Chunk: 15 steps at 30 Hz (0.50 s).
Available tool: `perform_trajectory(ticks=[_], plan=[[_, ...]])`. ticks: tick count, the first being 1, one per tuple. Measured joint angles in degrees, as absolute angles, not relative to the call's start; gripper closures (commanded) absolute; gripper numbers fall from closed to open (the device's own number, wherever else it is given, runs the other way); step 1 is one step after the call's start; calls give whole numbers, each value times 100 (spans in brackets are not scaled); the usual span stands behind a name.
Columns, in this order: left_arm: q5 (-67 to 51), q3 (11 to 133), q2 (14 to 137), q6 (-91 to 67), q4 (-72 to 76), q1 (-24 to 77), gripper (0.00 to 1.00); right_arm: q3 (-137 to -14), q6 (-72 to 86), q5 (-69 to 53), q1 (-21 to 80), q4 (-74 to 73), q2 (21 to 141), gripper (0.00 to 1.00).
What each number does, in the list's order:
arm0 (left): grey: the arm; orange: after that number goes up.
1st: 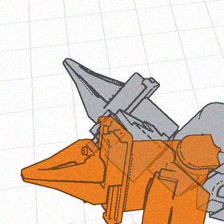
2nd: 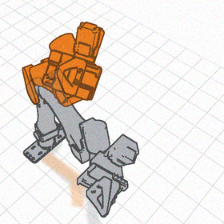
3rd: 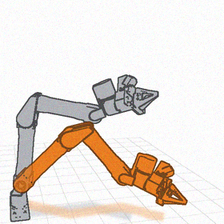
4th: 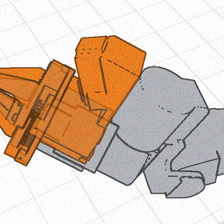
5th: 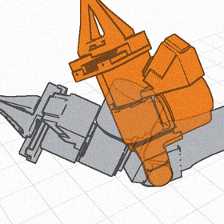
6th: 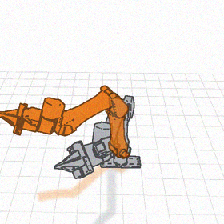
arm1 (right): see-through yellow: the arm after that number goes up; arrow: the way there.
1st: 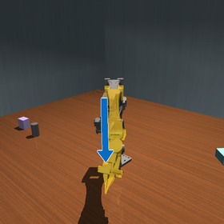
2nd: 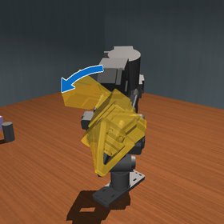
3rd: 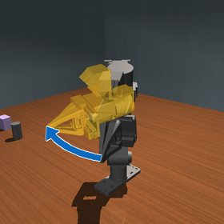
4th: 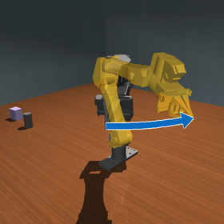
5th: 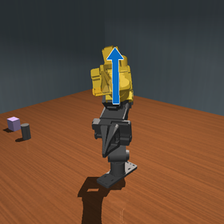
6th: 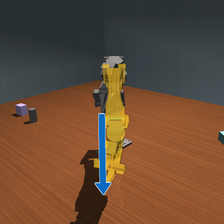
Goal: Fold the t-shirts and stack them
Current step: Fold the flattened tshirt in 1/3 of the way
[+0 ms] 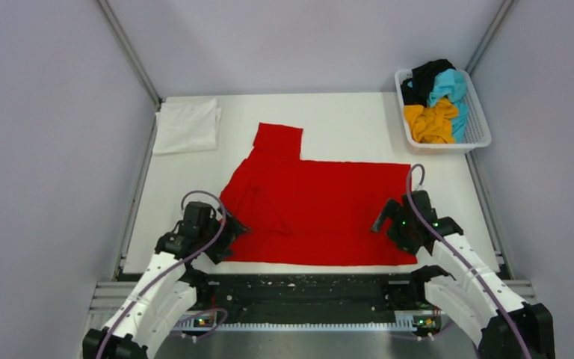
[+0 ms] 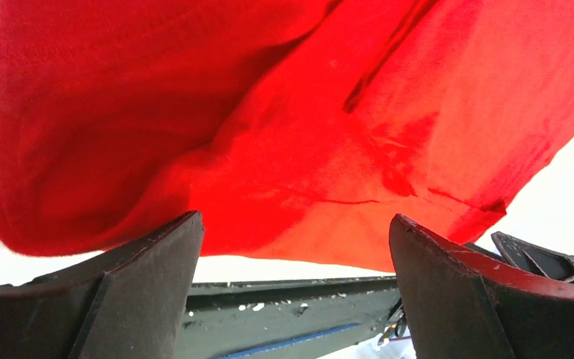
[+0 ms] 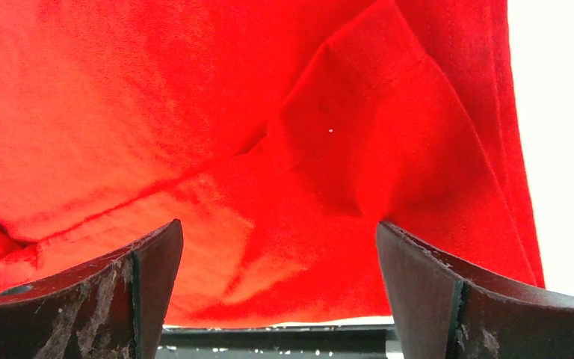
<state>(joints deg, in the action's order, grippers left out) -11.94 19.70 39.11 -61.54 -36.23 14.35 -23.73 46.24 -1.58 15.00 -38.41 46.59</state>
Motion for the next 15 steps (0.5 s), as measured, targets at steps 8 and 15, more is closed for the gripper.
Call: perform_trajectory(ticks=[8,15], plan=[[-1216,3188,4401,-5776,-3813,1448,5,-2910,4252,-237,1500,-3806,4648,1],[-1131,3721,6355,-5404,-3385,1625,31,-2969,4154,-246,1500,-3634,4663,1]])
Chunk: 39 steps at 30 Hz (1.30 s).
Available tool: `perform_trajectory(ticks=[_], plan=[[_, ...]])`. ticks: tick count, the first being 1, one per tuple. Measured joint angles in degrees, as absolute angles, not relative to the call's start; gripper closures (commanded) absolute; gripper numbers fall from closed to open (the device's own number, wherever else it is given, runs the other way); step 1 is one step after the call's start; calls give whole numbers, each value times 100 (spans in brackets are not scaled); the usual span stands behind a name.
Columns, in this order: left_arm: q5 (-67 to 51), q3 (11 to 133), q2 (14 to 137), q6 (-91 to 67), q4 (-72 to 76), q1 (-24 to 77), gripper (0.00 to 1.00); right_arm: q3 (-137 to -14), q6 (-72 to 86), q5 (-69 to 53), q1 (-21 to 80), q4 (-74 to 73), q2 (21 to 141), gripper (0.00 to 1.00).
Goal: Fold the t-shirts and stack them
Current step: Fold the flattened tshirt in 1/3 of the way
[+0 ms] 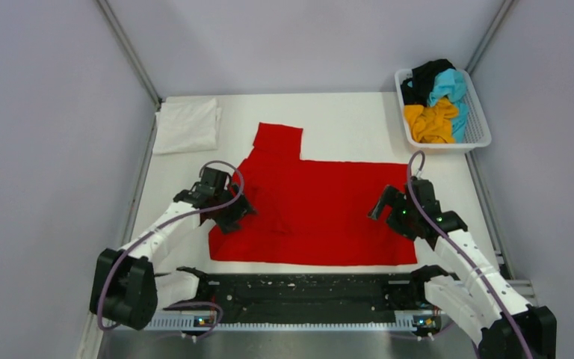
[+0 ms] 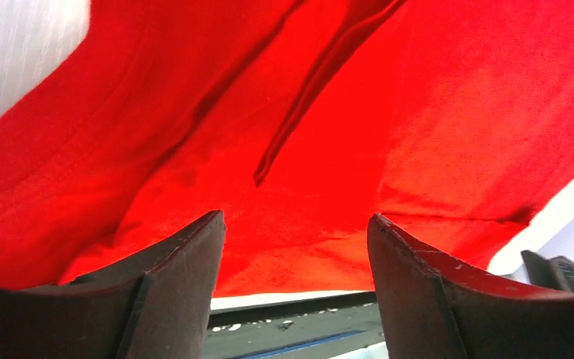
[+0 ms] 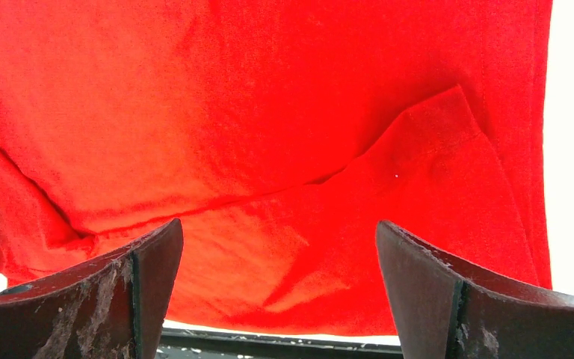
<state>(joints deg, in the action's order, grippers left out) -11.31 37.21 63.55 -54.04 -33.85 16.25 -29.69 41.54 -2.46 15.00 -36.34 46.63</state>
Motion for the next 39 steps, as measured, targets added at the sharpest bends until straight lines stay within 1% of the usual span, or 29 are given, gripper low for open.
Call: perform_trajectory(ticks=[4,9,12,14,16,19,25,33,35,39], plan=[[-1046,3830,7059,-5249,-3223,1767,45,-2971,4154,-239,1500,-3605,4696,1],[-987,3837,7516,-5159,-2985,1850,54,-2971,4156,-200,1500,-3601,4716,1],[-956,3846,7728,-5111,-2904,1883,67,-2971,4156,-158,1500,-3603,4731,1],[-958,3850,7835,-5092,-2847,1907,80,-2971,4156,-141,1500,-3601,4731,1],[-963,3865,7920,-5081,-2810,1938,90,-2971,4158,-134,1500,-3601,4733,2],[-978,3933,8005,-5076,-2788,2001,99,-2971,4163,-121,1500,-3603,4737,2],[-1017,4158,8040,-5035,-2779,2119,100,-2969,4182,-104,1500,-3603,4729,2],[-1011,4600,8123,-4910,-2580,2399,100,-2961,4099,252,1500,-3535,4571,2],[-996,4807,8285,-4897,-2456,2580,100,-2928,4027,355,1500,-3420,4486,2],[-932,5380,9000,-4910,-2003,2954,100,-2775,3857,497,1500,-3092,4399,1]])
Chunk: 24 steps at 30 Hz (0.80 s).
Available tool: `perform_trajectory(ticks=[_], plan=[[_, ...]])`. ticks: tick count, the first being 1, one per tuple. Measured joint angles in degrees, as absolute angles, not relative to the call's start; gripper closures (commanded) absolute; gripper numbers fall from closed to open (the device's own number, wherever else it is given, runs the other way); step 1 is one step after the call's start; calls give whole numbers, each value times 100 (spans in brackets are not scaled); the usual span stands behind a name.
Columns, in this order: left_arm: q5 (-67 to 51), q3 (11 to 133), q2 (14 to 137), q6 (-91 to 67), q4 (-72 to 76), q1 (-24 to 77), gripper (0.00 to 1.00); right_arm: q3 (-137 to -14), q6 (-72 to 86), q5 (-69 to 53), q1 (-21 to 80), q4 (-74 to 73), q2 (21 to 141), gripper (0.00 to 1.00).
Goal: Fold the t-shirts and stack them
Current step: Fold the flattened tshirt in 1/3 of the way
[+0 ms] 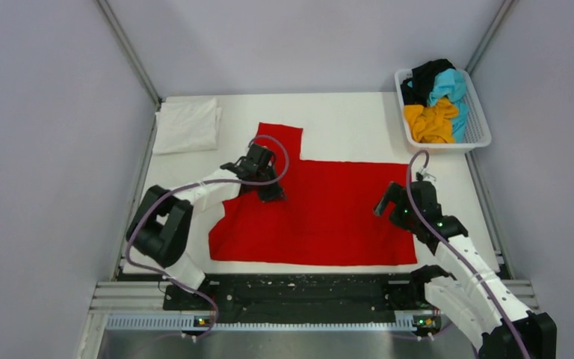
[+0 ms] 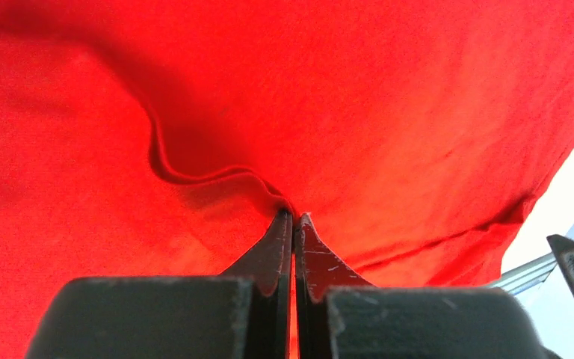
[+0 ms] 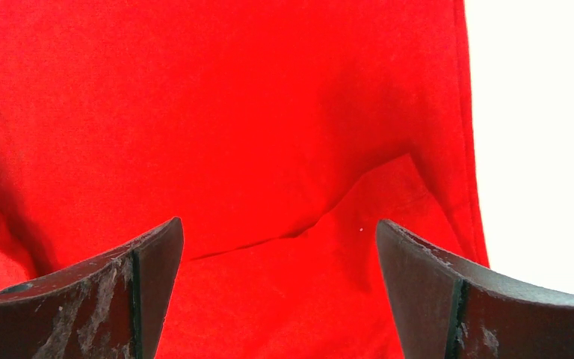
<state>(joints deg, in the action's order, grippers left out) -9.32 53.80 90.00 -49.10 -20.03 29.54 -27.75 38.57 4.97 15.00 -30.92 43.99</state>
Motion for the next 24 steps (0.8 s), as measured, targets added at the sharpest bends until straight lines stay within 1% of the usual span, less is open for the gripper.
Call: perform_trajectory(ticks=[4,5,9,10,11,12,19,21,24], plan=[[-965,6224,10044,-5000,-1737,3175,100,-2703,3730,681,1500,-2895,4440,1],[-989,6508,10344,-5013,-1708,3236,94,-2703,3701,703,1500,-2858,4466,1],[-1068,7651,11316,-4991,-1822,3435,48,-2705,3555,803,1500,-2808,4506,1],[-1066,7894,11480,-4963,-1859,3489,18,-2705,3533,832,1500,-2805,4515,1],[-1063,8031,11555,-4915,-1907,3524,3,-2707,3500,869,1500,-2808,4523,1],[-1044,8125,11577,-4886,-2005,3559,1,-2707,3485,899,1500,-2805,4530,1],[-521,8101,11131,-4663,-2895,3627,1,-2711,3406,1011,1500,-2705,4797,1],[-309,7874,10755,-4657,-3020,3612,1,-2711,3378,1002,1500,-2626,4978,1],[3,7118,9933,-4799,-3013,3603,1,-2709,3341,873,1500,-2526,5172,1]])
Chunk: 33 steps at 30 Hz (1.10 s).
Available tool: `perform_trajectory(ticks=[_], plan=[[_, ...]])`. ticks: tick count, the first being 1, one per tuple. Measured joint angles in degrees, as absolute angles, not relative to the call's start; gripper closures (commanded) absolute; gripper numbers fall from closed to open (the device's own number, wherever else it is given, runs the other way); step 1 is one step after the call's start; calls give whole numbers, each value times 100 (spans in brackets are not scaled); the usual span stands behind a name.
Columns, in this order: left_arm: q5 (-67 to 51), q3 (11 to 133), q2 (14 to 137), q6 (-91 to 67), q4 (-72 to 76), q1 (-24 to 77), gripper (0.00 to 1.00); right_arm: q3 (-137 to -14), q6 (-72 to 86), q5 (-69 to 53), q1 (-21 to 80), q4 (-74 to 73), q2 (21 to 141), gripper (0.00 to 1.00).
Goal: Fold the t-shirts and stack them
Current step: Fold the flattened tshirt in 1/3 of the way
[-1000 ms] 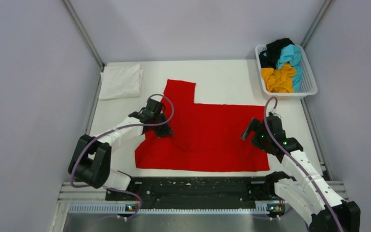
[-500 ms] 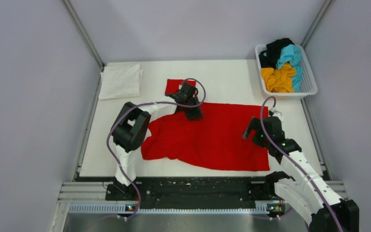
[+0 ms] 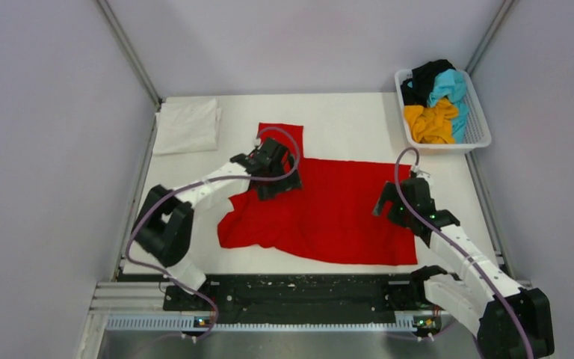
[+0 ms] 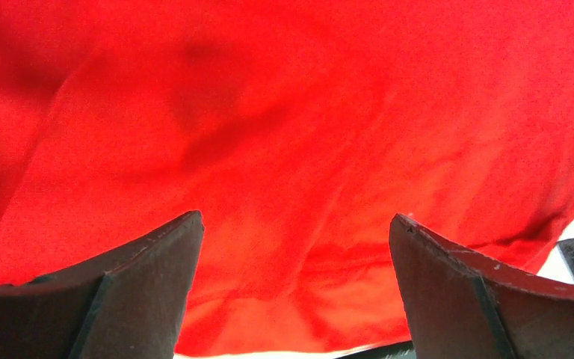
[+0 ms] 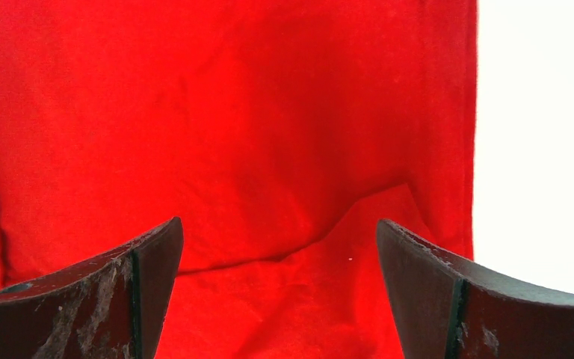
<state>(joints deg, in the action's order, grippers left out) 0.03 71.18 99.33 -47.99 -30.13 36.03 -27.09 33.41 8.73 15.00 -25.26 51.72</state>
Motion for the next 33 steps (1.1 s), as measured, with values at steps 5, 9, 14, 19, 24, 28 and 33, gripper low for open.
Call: perform_trajectory(ticks=[5,9,14,19,24,28,33], plan=[[296,5043,8230,-5304,-2827,3594,1,-2600,3334,493,1500,-2349,5052,1],[607,4038,7675,-5655,-2729,3592,1,-2327,3341,244,1500,-2294,4816,1],[873,3476,7238,-6049,-2281,3520,1,-2171,3367,10,1500,-2359,4654,1],[1015,2910,6626,-6536,-1929,3500,1,-2130,3474,-78,1500,-2440,4464,1],[908,2237,5605,-6958,-1826,3463,1,-2132,3540,-73,1500,-2499,4313,1],[716,1992,4910,-7214,-2255,3459,1,-2189,3533,84,1500,-2578,4292,1],[537,1909,4268,-7389,-3002,3459,1,-2331,3476,200,1500,-2600,4338,1]])
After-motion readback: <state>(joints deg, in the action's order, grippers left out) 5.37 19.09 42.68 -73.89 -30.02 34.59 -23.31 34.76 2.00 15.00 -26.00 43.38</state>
